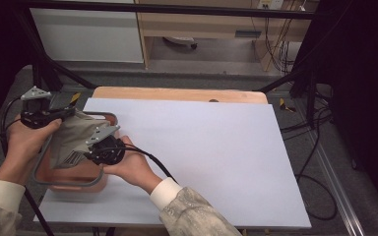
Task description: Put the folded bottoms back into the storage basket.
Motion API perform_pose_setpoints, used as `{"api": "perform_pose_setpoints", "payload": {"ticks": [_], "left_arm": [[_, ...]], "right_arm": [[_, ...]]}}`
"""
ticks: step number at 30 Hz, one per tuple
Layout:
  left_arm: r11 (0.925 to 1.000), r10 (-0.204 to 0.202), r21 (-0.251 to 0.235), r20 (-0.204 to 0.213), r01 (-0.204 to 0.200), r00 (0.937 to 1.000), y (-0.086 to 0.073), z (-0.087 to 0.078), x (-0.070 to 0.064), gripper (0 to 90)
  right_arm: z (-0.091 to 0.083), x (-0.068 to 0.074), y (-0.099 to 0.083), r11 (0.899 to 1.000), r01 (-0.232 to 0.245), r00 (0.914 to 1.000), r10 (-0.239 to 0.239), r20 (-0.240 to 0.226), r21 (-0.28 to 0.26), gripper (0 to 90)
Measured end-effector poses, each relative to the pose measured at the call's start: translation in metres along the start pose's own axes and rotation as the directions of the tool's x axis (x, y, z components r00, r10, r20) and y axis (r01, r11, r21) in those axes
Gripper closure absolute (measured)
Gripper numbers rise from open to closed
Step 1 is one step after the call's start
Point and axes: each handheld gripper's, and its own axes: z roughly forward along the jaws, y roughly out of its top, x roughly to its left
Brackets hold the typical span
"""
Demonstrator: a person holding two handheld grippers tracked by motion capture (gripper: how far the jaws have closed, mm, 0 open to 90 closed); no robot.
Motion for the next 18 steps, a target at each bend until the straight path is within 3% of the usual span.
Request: {"api": "perform_pose_setpoints", "payload": {"ticks": [18], "left_arm": [[0.9999, -0.012, 0.006, -0.002, 0.012, 0.9999, -0.0064, -0.0002, 0.0046, 82.7]], "right_arm": [[0.0081, 0.0028, -0.0032, 1.0, 0.001, 1.0, -0.001, -0.009, 0.012, 83.6]]}}
